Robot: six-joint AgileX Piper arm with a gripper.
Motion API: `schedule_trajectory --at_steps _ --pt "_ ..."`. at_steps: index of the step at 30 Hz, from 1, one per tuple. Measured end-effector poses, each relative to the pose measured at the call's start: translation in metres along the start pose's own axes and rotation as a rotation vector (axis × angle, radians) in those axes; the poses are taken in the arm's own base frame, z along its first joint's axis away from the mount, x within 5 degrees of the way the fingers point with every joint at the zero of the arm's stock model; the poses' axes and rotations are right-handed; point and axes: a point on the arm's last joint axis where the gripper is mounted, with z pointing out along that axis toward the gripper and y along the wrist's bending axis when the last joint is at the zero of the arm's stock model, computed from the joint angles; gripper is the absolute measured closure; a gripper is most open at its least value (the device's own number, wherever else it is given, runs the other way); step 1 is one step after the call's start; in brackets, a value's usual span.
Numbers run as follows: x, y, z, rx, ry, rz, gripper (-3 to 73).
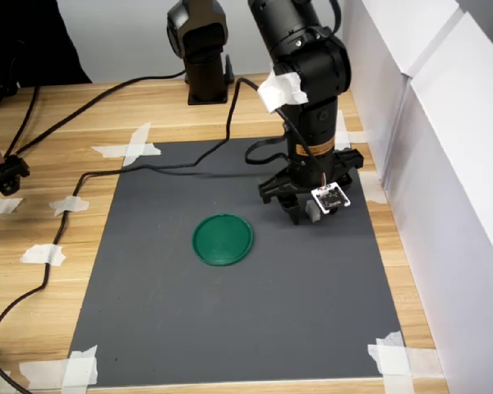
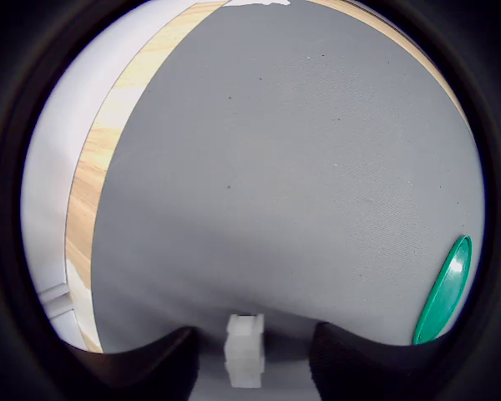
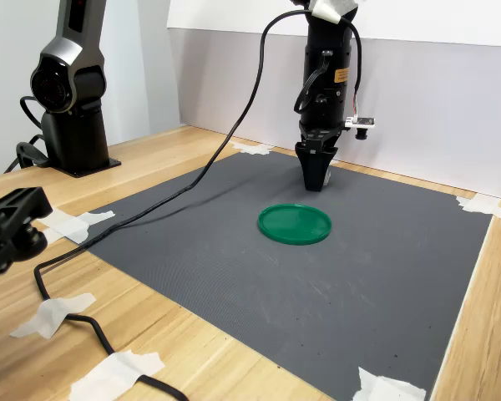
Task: Grasp a white terminal and put it on the green lid.
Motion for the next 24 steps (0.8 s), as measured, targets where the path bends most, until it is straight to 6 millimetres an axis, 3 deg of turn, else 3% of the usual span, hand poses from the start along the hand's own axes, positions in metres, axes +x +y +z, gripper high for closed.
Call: schedule_trajectory --at_steps 7,9,14,18,24 --pt "-0.001 -0.001 0.001 0.009 -0.007 -0.005 54.3" --pt "-0.001 -0.001 0.001 0.01 -0.007 -0.001 59.9" --pt "0.0 -0.001 -0.003 0.005 0.007 0.011 60.0" --pt "0.002 -0.008 -0.022 0.002 -0.008 0.036 60.0" --pt "0.006 -0.061 -0.062 0.035 -0.073 0.145 60.0"
